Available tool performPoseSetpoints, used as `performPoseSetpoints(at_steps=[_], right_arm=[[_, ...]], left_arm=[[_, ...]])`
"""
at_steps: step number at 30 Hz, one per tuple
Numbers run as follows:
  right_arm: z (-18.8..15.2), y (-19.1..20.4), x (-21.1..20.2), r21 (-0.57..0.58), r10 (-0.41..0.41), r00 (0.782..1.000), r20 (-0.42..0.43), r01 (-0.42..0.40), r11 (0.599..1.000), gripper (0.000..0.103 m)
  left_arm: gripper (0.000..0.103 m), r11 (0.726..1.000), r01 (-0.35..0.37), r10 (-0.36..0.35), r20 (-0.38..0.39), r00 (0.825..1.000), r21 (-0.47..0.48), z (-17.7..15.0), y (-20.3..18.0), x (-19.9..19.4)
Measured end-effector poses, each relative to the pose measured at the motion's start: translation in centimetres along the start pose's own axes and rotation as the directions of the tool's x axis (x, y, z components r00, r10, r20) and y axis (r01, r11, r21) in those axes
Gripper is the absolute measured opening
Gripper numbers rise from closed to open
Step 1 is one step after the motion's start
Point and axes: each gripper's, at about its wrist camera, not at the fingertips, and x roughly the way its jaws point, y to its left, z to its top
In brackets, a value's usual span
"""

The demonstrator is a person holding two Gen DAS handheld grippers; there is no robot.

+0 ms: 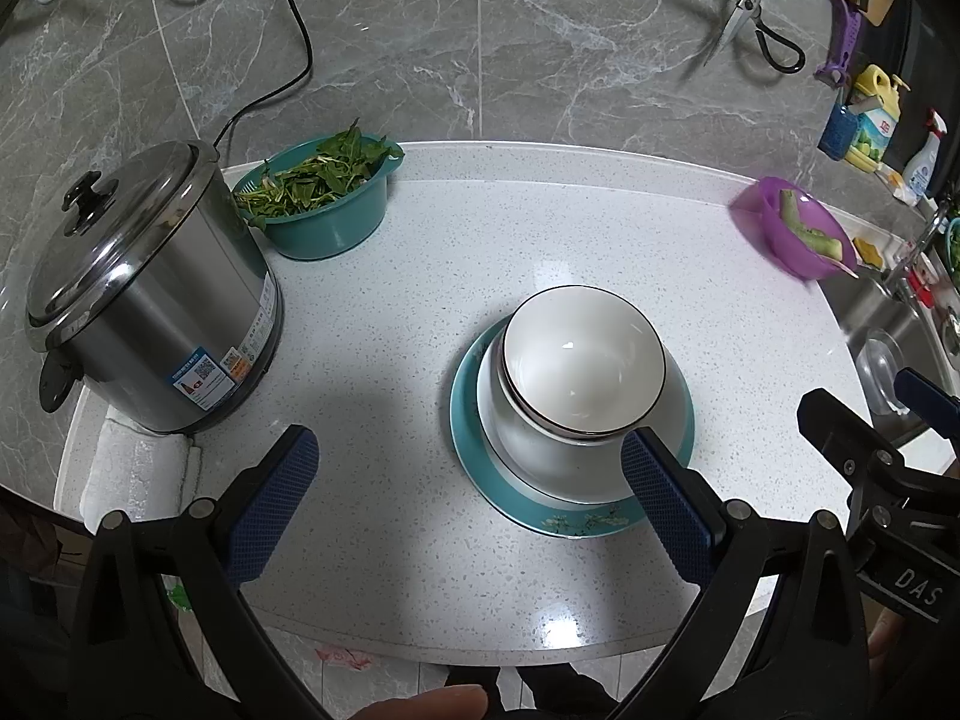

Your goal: Organize plates and bowls

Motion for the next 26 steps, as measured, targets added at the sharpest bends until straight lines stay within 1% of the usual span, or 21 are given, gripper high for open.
performPoseSetpoints(at_steps=[26], right_arm=[[0.08,0.03,0.15,-0.002,0.002,1.0,-0.002,-0.002,1.0,0.103]], left_arm=[[0.103,1.0,-0.001,0.001,-0.005,1.0,-0.005,0.1,0.16,0.45]])
